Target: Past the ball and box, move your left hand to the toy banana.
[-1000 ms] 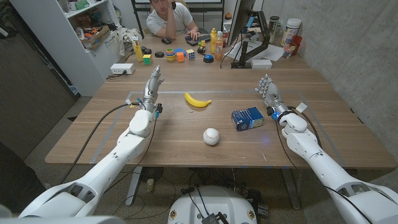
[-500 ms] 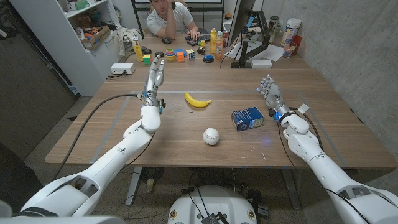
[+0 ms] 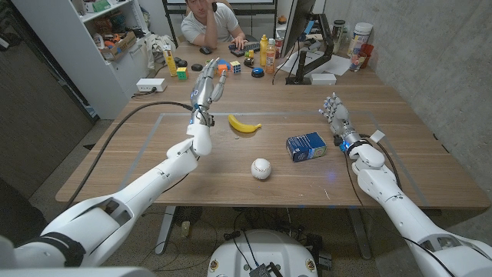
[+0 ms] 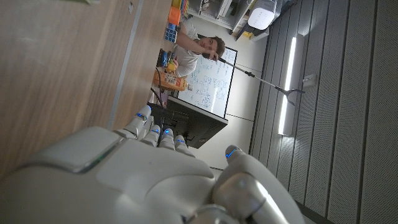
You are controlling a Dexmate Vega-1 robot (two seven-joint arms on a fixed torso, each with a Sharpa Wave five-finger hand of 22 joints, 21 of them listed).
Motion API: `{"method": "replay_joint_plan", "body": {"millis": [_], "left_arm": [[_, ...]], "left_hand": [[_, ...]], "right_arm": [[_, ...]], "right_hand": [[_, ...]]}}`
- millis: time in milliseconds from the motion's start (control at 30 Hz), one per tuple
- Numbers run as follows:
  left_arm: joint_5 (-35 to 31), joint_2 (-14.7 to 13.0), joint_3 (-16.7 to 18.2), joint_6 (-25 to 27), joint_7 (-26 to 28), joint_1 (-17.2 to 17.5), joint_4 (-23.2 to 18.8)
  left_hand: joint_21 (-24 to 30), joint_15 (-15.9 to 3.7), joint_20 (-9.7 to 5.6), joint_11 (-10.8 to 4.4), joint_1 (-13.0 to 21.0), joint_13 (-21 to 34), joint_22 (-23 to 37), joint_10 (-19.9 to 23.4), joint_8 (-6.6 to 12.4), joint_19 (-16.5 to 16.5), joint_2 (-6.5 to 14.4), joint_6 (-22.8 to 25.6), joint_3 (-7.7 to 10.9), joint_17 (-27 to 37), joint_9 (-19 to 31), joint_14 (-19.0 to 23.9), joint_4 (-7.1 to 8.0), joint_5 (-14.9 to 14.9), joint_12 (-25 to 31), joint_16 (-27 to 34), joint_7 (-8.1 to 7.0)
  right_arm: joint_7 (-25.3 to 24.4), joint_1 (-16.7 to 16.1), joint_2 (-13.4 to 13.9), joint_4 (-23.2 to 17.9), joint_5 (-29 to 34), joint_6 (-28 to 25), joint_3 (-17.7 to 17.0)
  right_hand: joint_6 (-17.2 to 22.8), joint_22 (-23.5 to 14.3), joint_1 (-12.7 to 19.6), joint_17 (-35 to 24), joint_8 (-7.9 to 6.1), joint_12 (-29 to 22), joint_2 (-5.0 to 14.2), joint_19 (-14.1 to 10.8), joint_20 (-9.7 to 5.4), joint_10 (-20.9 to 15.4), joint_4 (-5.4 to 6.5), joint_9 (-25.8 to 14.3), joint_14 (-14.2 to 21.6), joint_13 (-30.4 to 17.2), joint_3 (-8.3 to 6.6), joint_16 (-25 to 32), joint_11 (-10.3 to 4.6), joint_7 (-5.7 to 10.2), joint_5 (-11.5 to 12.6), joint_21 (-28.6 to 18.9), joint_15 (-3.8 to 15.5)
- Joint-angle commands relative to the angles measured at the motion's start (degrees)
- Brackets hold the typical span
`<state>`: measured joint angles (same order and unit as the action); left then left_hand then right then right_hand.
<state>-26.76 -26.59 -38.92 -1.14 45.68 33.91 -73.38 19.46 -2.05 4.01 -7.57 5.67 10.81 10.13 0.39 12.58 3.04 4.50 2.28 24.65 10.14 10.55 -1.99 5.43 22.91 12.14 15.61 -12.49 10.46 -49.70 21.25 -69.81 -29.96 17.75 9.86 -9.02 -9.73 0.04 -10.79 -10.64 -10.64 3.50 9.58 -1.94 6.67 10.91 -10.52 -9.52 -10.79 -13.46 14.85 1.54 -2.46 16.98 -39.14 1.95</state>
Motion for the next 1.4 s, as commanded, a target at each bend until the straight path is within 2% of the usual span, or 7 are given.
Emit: {"method": "replay_joint_plan", "body": {"millis": [33,200,433,667,900,1100,1400], "left_arm": [[-6.3,-0.4,-6.7,8.4,-7.1,-4.9,-0.6],[-7.8,-1.8,-8.0,12.6,-10.9,-4.7,-3.4],[-8.3,-3.4,-9.2,16.6,-17.3,-5.3,-5.3],[-9.5,-3.7,-11.4,19.2,-21.9,-6.5,-4.1],[-10.0,-3.5,-14.0,18.9,-26.9,-8.6,-1.9],[-10.4,-2.8,-16.2,17.6,-30.7,-10.6,0.3],[-11.4,-1.6,-18.8,16.9,-33.5,-12.3,2.6]], "left_hand": [[-0.7,-1.58,1.12,-0.02,1.0,0.2,0.0,0.6,-0.21,-0.3,-0.7,0.0,0.21,0.1,0.3,-0.1,-1.04,0.6,-0.3,-0.5,-0.16],[-1.9,-0.83,2.30,0.36,2.2,0.7,-0.1,3.5,0.48,-0.2,-2.4,1.8,0.06,0.4,0.7,0.9,-2.81,1.4,0.4,-0.6,0.02],[-2.5,-0.78,3.05,0.20,2.8,0.9,0.0,4.8,1.35,0.4,-2.8,4.4,0.22,0.6,0.9,2.0,-3.67,1.9,0.6,-0.6,-0.08],[-2.9,-0.75,3.08,0.25,3.1,1.1,0.0,5.6,1.43,0.5,-2.8,5.0,0.44,0.6,1.0,1.9,-4.12,2.1,0.8,-0.8,-0.13],[-3.3,-0.97,2.98,0.71,3.6,1.3,0.0,6.8,1.80,0.8,-2.7,6.2,0.72,0.7,1.0,2.5,-4.65,2.3,1.1,-0.8,-0.06],[-4.0,-1.15,2.25,0.66,4.3,1.4,0.0,4.0,1.42,1.0,-2.8,6.0,1.04,0.6,1.0,0.7,-5.47,2.4,-0.3,-1.8,-0.15],[-4.6,-1.50,1.32,0.33,4.5,1.4,0.0,3.0,0.97,0.7,-2.7,5.4,1.20,0.7,1.0,0.0,-5.85,2.5,-0.8,-2.2,-0.18]], "right_arm": [[0.2,-1.5,0.4,-0.6,-0.3,0.8,-1.4],[0.3,-1.5,0.4,-0.5,-0.3,0.8,-1.6],[0.7,-1.1,0.3,-0.1,-0.2,1.1,-1.7],[0.8,-0.9,0.1,0.0,-0.2,1.3,-1.6],[1.3,-0.6,-0.2,0.8,-0.2,1.9,-1.4],[1.7,-0.4,-0.4,1.3,-0.3,2.7,-1.3],[2.0,0.0,-0.5,2.0,-0.4,3.3,-1.2]], "right_hand": [[-0.1,-0.3,0.0,-0.1,-0.34,-0.4,6.79,4.1,-6.50,0.3,-0.03,-0.2,-1.5,-0.2,-0.19,0.0,0.06,0.11,0.4,0.4,0.85],[-0.1,-0.3,0.0,-0.1,-0.35,-0.4,6.79,4.1,-6.49,0.3,-0.03,-0.2,-1.4,-0.2,-0.18,0.0,-0.06,0.11,0.4,0.5,0.82],[0.0,-0.3,0.0,-0.1,-0.36,-0.4,6.78,4.0,-6.47,0.2,-0.03,-0.2,-1.4,-0.2,-0.16,0.0,0.05,0.12,0.4,0.5,0.79],[0.0,-0.3,0.0,-0.1,-0.35,-0.4,6.77,4.0,-6.44,0.2,-0.03,-0.2,-1.4,-0.2,-0.14,0.0,-0.01,0.08,0.4,0.6,0.78],[0.0,-0.3,0.0,-0.1,-0.34,-0.4,6.75,3.9,-6.42,0.2,-0.03,-0.2,-1.4,-0.2,-0.11,0.0,0.05,0.11,0.4,0.8,0.77],[0.0,-0.3,0.0,-0.1,-0.36,-0.4,6.74,3.9,-6.36,0.2,-0.03,-0.2,-1.3,-0.2,-0.07,0.0,0.10,0.05,0.4,0.9,0.71],[0.0,-0.3,0.0,-0.1,-0.34,-0.4,6.73,3.8,-6.32,0.2,-0.04,-0.2,-1.2,-0.2,-0.04,0.0,0.09,0.06,0.5,1.1,0.71]]}}
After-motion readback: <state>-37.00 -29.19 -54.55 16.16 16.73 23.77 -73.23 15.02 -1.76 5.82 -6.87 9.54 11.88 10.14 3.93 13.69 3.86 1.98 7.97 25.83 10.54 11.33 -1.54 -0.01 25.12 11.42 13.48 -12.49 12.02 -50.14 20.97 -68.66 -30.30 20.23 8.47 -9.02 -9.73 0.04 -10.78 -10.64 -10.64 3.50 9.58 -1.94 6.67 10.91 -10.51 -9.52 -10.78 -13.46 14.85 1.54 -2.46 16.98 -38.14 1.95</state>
